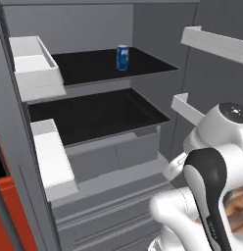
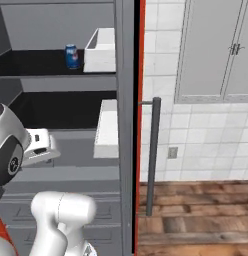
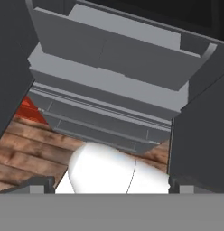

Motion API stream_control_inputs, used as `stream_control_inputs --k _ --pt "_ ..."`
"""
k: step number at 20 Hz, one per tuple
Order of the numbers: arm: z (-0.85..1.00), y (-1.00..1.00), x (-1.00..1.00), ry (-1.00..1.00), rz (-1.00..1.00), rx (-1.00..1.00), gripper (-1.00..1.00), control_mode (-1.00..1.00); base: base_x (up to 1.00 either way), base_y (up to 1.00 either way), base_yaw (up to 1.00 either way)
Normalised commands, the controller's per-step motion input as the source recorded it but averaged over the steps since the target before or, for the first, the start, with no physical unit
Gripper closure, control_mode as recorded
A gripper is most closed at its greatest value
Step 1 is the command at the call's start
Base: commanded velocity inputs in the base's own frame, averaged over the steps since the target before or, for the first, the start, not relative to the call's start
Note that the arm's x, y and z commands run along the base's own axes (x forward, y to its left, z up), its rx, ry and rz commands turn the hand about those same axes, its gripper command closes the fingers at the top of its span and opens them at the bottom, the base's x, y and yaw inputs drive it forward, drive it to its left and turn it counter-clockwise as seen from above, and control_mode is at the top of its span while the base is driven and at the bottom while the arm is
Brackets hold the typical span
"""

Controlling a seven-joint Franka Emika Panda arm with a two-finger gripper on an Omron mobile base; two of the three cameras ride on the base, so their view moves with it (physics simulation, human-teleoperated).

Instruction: Open the fridge, grab two sodas, and place both sodas inside the bowl with ice on the dining counter.

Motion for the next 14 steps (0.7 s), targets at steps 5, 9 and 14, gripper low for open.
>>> stream_control_inputs --k 5,9,14 --pt "0.00 0.00 0.00 0.00 0.00 0.00 -1.00 1.00 0.44 0.00 0.14" --pt "0.00 0.00 0.00 0.00 0.00 0.00 -1.00 1.00 0.47 0.00 0.14" --pt "0.00 0.00 0.00 0.00 0.00 0.00 -1.00 1.00 0.53 0.04 0.13"
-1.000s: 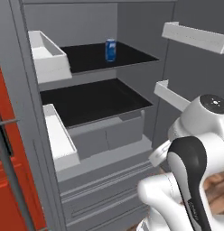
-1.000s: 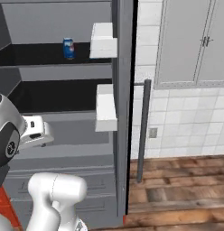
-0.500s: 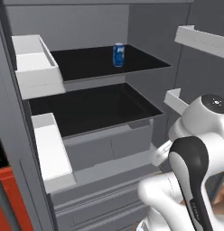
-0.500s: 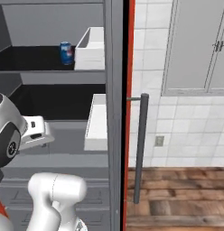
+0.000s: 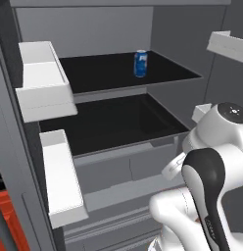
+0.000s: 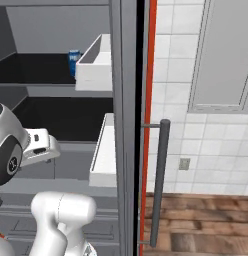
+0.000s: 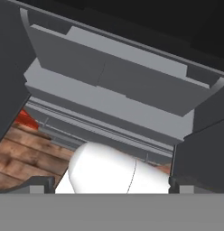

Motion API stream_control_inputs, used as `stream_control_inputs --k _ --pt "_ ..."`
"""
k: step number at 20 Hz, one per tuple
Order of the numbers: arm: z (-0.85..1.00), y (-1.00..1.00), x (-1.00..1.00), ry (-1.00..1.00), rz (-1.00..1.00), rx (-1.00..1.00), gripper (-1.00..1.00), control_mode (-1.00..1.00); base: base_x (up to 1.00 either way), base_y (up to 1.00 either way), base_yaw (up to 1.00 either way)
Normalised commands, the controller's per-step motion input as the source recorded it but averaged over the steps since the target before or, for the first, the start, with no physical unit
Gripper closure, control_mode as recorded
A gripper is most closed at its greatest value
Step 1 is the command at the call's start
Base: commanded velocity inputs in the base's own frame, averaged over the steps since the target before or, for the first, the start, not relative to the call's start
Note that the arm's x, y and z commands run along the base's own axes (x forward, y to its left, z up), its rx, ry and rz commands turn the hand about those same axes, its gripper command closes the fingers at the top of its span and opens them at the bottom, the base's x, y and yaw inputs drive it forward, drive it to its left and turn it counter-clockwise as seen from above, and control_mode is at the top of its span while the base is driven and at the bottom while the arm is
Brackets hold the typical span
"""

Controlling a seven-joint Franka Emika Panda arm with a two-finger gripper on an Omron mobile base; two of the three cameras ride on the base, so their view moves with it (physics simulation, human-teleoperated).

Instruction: Open the fridge, grab two sodas, and place both sodas inside the bowl with ice on the dining counter.

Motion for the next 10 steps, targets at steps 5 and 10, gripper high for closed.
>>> stream_control_inputs --k 5,10 --pt "0.00 0.00 0.00 0.00 0.00 0.00 -1.00 1.00 0.71 0.09 0.09" --pt "0.00 0.00 0.00 0.00 0.00 0.00 -1.00 1.00 0.72 0.07 0.08"
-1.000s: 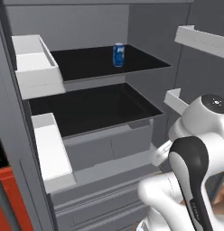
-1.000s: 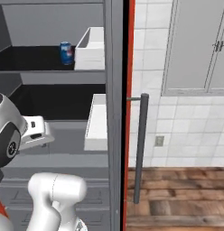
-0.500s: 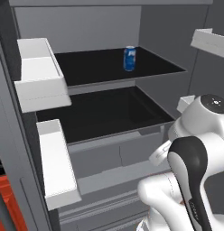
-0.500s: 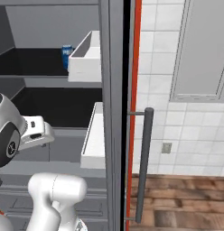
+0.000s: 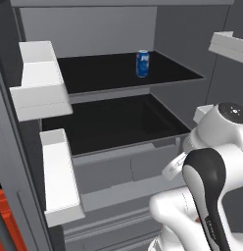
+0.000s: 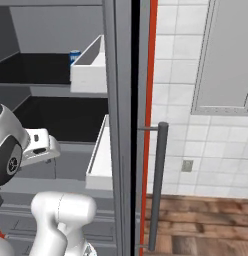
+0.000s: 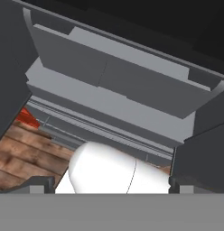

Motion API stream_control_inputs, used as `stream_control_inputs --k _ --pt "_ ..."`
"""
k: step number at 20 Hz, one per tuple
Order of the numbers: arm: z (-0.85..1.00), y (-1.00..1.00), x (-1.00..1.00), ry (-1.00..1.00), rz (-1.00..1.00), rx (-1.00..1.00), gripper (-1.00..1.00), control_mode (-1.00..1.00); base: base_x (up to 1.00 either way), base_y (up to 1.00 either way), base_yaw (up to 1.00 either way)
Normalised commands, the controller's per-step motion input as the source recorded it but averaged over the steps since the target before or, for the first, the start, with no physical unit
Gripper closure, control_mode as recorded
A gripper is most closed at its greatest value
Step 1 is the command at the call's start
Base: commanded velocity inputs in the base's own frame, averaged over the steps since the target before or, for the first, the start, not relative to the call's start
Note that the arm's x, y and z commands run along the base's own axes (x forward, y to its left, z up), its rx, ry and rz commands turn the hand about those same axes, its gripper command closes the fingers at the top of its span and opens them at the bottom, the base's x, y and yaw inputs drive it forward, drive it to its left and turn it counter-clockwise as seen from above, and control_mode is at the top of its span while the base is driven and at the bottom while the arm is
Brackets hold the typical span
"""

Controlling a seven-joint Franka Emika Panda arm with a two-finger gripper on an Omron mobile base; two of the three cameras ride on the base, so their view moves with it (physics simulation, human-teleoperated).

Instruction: Open the fridge, grab two sodas, and place both sodas inside the bowl with ice on the dining counter.

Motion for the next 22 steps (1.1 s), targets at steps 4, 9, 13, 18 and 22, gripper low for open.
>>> stream_control_inputs --k 4,9,13,18,22 --pt "0.00 0.00 0.00 0.00 0.00 0.00 -1.00 1.00 0.56 0.05 0.02" --pt "0.00 0.00 0.00 0.00 0.00 0.00 -1.00 1.00 0.30 0.36 -0.07" --pt "0.00 0.00 0.00 0.00 0.00 0.00 -1.00 1.00 0.37 0.37 0.00" --pt "0.07 0.09 0.10 -0.26 0.00 0.12 -1.00 -1.00 0.05 0.05 0.00" --pt "0.26 0.08 0.00 -0.40 0.00 0.13 -1.00 -1.00 0.00 0.00 0.00"
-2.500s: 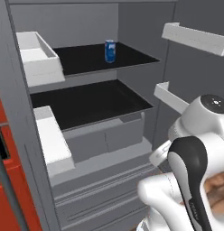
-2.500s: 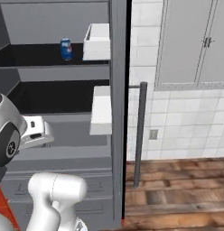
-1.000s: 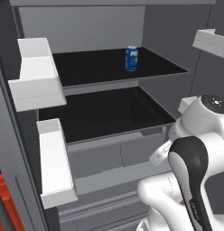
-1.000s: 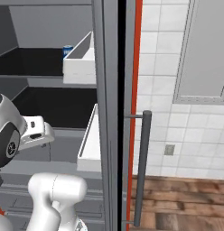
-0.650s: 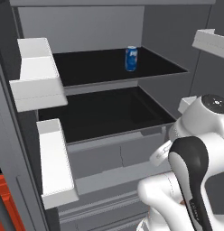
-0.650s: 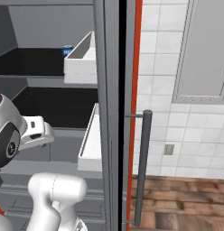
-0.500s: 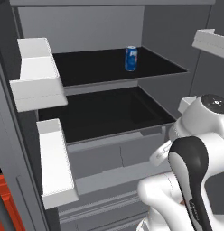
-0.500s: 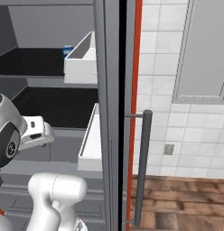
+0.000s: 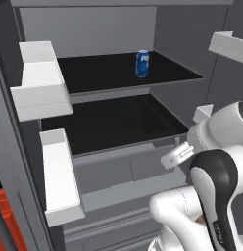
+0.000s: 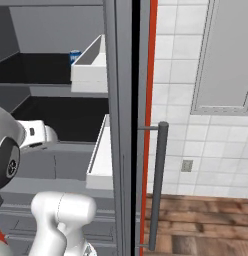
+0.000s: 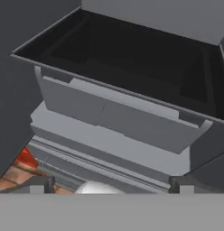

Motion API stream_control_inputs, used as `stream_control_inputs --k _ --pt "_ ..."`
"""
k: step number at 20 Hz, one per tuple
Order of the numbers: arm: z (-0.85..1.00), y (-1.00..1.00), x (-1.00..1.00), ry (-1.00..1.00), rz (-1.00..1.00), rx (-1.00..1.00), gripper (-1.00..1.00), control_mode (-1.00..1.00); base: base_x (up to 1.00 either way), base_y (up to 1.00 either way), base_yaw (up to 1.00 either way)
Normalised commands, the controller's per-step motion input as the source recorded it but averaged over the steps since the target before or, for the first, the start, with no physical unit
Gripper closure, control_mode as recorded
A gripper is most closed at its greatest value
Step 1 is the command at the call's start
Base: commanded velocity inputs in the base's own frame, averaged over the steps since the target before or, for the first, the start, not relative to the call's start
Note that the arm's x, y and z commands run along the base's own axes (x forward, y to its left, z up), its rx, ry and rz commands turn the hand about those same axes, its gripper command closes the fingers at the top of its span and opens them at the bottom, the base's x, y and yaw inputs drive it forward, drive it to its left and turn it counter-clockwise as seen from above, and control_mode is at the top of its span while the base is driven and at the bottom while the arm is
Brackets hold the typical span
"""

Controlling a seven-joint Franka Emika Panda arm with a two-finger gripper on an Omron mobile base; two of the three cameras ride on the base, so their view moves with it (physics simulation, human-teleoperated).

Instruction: Open the fridge, grab two sodas, and place both sodas inside the bowl with ice on the dining counter.

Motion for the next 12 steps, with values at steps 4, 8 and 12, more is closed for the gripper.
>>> stream_control_inputs --k 4,8,12 --pt "0.45 0.05 0.00 -0.35 -0.03 0.06 -1.00 -1.00 0.00 0.00 0.00" --pt "0.52 0.11 0.05 -0.28 -0.13 0.00 -1.00 -1.00 0.00 0.00 0.00" --pt "0.50 0.12 0.06 -0.28 -0.19 0.00 -1.00 -1.00 0.00 0.00 0.00"
